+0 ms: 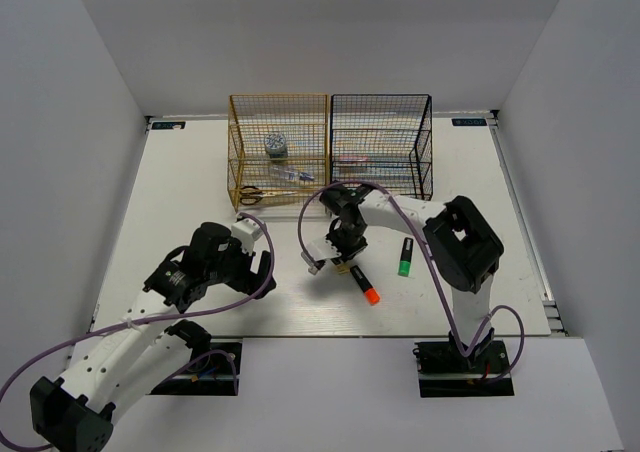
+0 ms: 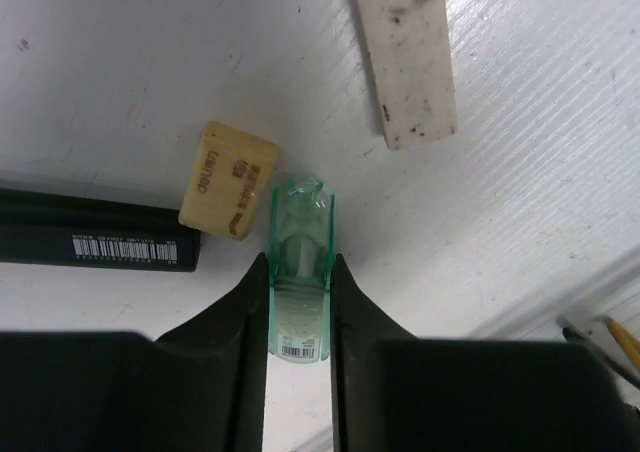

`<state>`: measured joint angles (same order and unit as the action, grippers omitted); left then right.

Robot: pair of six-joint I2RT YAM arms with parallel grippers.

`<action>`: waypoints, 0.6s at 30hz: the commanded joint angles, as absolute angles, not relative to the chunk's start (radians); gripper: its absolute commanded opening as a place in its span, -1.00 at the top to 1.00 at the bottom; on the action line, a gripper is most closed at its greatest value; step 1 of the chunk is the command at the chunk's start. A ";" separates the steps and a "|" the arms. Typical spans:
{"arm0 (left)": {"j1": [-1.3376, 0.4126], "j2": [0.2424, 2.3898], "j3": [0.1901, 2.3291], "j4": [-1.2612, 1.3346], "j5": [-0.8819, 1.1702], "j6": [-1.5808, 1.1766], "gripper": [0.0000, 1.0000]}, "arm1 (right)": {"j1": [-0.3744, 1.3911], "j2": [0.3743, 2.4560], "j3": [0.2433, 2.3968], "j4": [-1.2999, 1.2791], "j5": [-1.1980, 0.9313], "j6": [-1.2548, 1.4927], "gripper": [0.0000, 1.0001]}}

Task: Sort the stationery into containers
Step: Pick up the stationery from the center of the board.

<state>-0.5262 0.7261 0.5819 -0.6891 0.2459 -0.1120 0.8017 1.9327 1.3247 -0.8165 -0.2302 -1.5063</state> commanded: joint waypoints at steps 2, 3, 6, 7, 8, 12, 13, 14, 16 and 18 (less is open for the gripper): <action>-0.523 0.707 0.578 -0.695 0.245 -0.106 -0.92 | 0.818 1.977 1.290 -0.789 -0.221 -1.444 0.80; -0.525 0.706 0.578 -0.695 0.248 -0.106 -0.92 | 0.819 1.974 1.279 -0.779 -0.212 -1.433 0.84; -0.523 0.703 0.581 -0.692 0.249 -0.103 -0.92 | 0.821 1.957 1.264 -0.739 -0.189 -1.367 1.00; -0.523 0.706 0.578 -0.695 0.247 -0.103 -0.92 | 0.819 1.933 1.264 -0.738 -0.189 -1.330 1.00; -0.522 0.707 0.580 -0.693 0.248 -0.103 -0.92 | 0.819 1.916 1.262 -0.733 -0.186 -1.322 1.00; -0.525 0.707 0.580 -0.695 0.250 -0.104 -0.92 | 0.812 1.789 1.272 -0.722 -0.192 -1.247 1.00; -0.523 0.707 0.578 -0.693 0.247 -0.104 -0.92 | 0.813 1.770 1.282 -0.724 -0.193 -1.240 1.00; -0.523 0.707 0.581 -0.692 0.248 -0.104 -0.92 | 0.816 1.719 1.288 -0.732 -0.196 -1.212 1.00; -0.525 0.703 0.580 -0.692 0.247 -0.103 -0.92 | 0.816 1.688 1.305 -0.752 -0.198 -1.197 1.00; -0.523 0.704 0.580 -0.695 0.244 -0.104 -0.92 | 0.815 1.626 1.321 -0.756 -0.178 -1.163 1.00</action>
